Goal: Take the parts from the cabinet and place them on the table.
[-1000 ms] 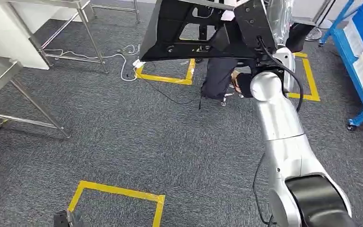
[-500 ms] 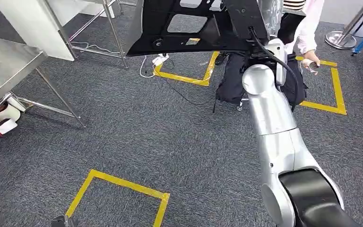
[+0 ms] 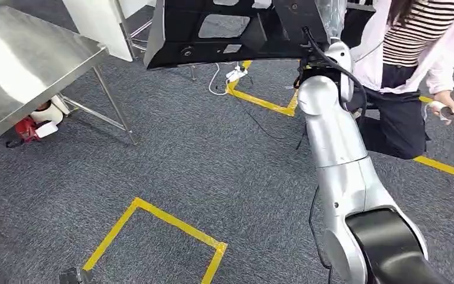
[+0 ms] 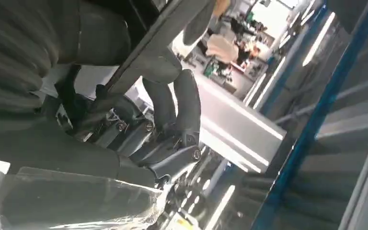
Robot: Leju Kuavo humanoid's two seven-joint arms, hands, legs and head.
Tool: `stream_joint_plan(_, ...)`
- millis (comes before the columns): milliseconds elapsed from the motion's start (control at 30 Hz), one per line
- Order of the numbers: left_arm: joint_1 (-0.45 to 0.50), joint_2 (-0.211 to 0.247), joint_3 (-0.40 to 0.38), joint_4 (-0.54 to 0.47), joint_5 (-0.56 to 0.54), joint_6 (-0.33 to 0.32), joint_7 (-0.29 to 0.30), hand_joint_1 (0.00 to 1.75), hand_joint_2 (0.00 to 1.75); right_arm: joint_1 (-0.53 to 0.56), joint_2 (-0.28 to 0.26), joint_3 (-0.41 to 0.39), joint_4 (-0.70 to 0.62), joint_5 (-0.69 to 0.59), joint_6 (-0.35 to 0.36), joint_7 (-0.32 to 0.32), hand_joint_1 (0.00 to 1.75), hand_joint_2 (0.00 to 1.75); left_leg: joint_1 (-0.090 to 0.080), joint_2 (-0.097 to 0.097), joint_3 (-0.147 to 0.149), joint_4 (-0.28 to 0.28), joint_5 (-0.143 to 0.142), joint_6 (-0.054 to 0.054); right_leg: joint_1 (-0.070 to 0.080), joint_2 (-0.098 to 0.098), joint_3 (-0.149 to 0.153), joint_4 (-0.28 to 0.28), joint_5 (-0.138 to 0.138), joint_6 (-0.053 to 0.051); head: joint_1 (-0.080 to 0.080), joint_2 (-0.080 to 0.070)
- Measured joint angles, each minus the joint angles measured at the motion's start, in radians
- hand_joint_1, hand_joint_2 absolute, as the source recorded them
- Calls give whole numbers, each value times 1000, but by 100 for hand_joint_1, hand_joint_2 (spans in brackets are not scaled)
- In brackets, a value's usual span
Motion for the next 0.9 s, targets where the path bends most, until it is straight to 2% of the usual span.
stream_joint_plan(33, 0, 0, 2, 0, -1, -1, 0, 0, 0, -2, 0, 0, 1, 2, 0, 0, 175, 175, 1, -12, 0, 1, 0, -1, -2, 4, 34, -76, 35, 9, 0, 0)
stream_joint_plan(67, -1, 0, 4, 0, -2, -2, 0, 0, 0, -6, 3, 1, 1, 3, 1, -1, 175, 175, 2, -25, 0, 5, -2, -4, -9, 21, 78, -173, 75, 18, 1, 0)
stream_joint_plan(100, -1, 1, 7, 0, -2, -3, 0, 0, 0, -10, 3, 1, 3, 3, 1, -1, 175, 175, 2, -35, -7, 10, -5, -12, -21, 72, 106, -241, 93, 24, 3, 0)
stream_joint_plan(133, -1, 2, 9, 0, -2, -3, 0, 0, 0, -13, 6, 3, 5, 3, 2, -2, 175, 175, -4, -45, -16, 22, -8, -18, -18, 68, 113, -246, 97, 12, 1, 0)
stream_joint_plan(167, -1, 2, 12, 0, -2, -3, -1, 0, 0, -13, 11, 5, 7, 4, 4, -1, 175, 175, 0, -51, -19, 19, -5, -22, -16, 55, 113, -245, 99, 5, -2, 0)
stream_joint_plan(233, 3, 2, 19, 0, -3, -2, -1, 0, 0, -15, 16, 7, 10, 10, 5, 0, 175, 175, 6, -67, -21, 12, 0, -35, -8, 40, 113, -246, 100, -5, 0, 0)
stream_joint_plan(267, 4, 6, 21, 0, -4, -1, -1, 0, 0, -19, 21, 10, 10, 11, 7, 0, 175, 175, 7, -74, -25, 15, -3, -40, -23, 28, 117, -254, 106, -16, -2, 0)
stream_joint_plan(300, 5, 2, 23, 0, -5, 0, -1, 0, 0, -22, 27, 13, 10, 13, 12, 0, 175, 175, 0, -19, -33, 38, -23, -45, -19, 19, 121, -257, 106, -24, -6, 0)
stream_joint_plan(333, 2, 2, 23, 0, -8, 0, -2, 0, 0, -26, 28, 15, 10, 13, 13, 0, 175, 175, 1, 23, -58, 92, -56, -51, -17, 10, 123, -257, 105, -32, -15, 0)
stream_joint_plan(367, -1, 2, 24, 0, -10, 0, -2, 0, 0, -30, 27, 16, 10, 14, 16, 0, 175, 175, 4, 50, -97, 175, -96, -55, -13, 0, 123, -257, 103, -34, -16, 0)
stream_joint_plan(400, -1, 2, 24, 0, -11, 0, -1, 0, 0, -30, 27, 16, 11, 14, 16, 0, 175, 175, 7, 61, -138, 255, -129, -58, -10, -12, 123, -257, 102, -36, -15, 0)
stream_joint_plan(433, 0, 1, 24, 0, -13, 0, -2, 0, 0, -30, 27, 17, 13, 14, 16, 2, 175, 175, 9, 63, -172, 319, -147, -61, -8, -24, 123, -257, 100, -38, -16, 0)
stream_joint_plan(467, 0, 0, 24, 0, -13, 0, -1, 0, 0, -29, 28, 18, 16, 14, 16, 3, 175, 175, 11, 65, -180, 331, -141, -61, -7, -35, 123, -257, 99, -37, -15, 0)
stream_joint_plan(500, 0, 0, 25, 0, -12, 0, -1, 0, 0, -30, 28, 19, 17, 14, 17, 3, 175, 175, 11, 66, -165, 297, -116, -61, -7, -45, 124, -257, 98, -38, -16, 0)
stream_joint_plan(567, 0, 1, 27, 0, -13, 0, -2, 0, 0, -31, 28, 19, 17, 14, 17, 3, 175, 175, 11, 84, -75, 129, -36, -57, -6, -64, 127, -257, 96, -37, -15, 0)
stream_joint_plan(600, 0, 1, 29, 0, -12, 0, -2, 0, 0, -33, 28, 19, 17, 14, 17, 3, 175, 175, 9, 115, -24, 44, -6, -53, -4, -71, 129, -257, 94, -35, -16, 0)
stream_joint_plan(633, -3, 0, 31, 0, -13, 0, -1, 0, 0, -37, 28, 19, 17, 14, 17, 3, 175, 175, -6, 133, -13, 19, -20, -53, 8, -77, 126, -255, 90, -28, -17, 0)
stream_joint_plan(667, -3, 0, 32, 0, -13, 0, -2, 0, 0, -43, 26, 19, 19, 15, 17, 4, 175, 175, -4, 119, -17, 19, -17, -44, 8, -85, 127, -256, 89, -26, -11, 0)
stream_joint_plan(733, -3, 0, 32, 0, -25, 2, -2, 0, 0, -50, 26, 22, 23, 16, 17, 8, 175, 175, -9, 98, -21, 20, -18, -36, 8, -103, 133, -261, 88, -18, -9, 0)
stream_joint_plan(767, -3, 1, 32, 0, -33, 6, -2, 0, 0, -52, 26, 23, 24, 16, 17, 8, 175, 175, -8, 89, -14, 12, -14, -29, 11, -109, 138, -261, 85, -12, -10, 0)
stream_joint_plan(800, -1, 1, 32, -1, -45, 16, -1, 0, 0, -54, 25, 24, 24, 16, 17, 10, 175, 175, 2, 77, 1, -2, -8, -21, 8, -86, 129, -252, 73, -5, -6, 0)
stream_joint_plan(833, -5, -2, 31, -1, -60, 24, -2, 0, 0, -59, 24, 24, 26, 16, 16, 10, 175, 175, -1, 70, 3, -5, -6, -15, 5, -47, 117, -210, 52, -8, -6, 0)
stream_joint_plan(867, -9, 0, 31, -1, -69, 32, 0, 0, 0, -63, 19, 24, 28, 15, 16, 10, 175, 175, -1, 60, 3, -4, -4, -10, 2, -22, 74, -129, 19, -15, -5, 0)
stream_joint_plan(900, -13, 0, 31, -1, -75, 32, 0, 0, 0, -62, 15, 24, 30, 14, 16, 10, 175, 175, 0, 49, 3, -4, -5, -7, 1, -11, 30, -45, -8, -18, -2, 0)
